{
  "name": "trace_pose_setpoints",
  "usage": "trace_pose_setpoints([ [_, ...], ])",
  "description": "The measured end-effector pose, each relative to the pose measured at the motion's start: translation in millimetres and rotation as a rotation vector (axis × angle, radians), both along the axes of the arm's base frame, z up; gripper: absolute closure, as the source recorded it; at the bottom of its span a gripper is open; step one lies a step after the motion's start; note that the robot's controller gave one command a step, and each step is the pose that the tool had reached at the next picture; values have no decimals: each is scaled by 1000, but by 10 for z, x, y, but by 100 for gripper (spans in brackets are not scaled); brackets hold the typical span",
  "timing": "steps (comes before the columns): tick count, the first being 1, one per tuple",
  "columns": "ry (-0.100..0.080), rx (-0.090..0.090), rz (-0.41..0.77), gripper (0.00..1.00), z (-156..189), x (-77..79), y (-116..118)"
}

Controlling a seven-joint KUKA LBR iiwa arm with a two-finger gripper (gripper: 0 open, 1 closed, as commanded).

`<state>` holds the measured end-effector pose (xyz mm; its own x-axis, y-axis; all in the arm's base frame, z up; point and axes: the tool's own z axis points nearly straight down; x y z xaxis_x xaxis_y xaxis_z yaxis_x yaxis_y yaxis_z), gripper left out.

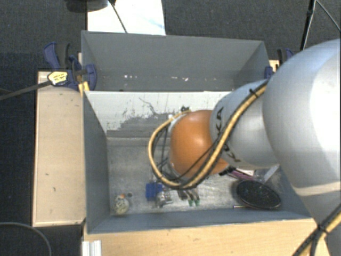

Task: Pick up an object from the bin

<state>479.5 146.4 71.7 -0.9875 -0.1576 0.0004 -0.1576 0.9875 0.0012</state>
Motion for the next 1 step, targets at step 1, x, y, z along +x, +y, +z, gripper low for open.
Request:
trace_pose_setpoints([
  [1, -10, 3, 25, 100, 1371, -2, 273],
])
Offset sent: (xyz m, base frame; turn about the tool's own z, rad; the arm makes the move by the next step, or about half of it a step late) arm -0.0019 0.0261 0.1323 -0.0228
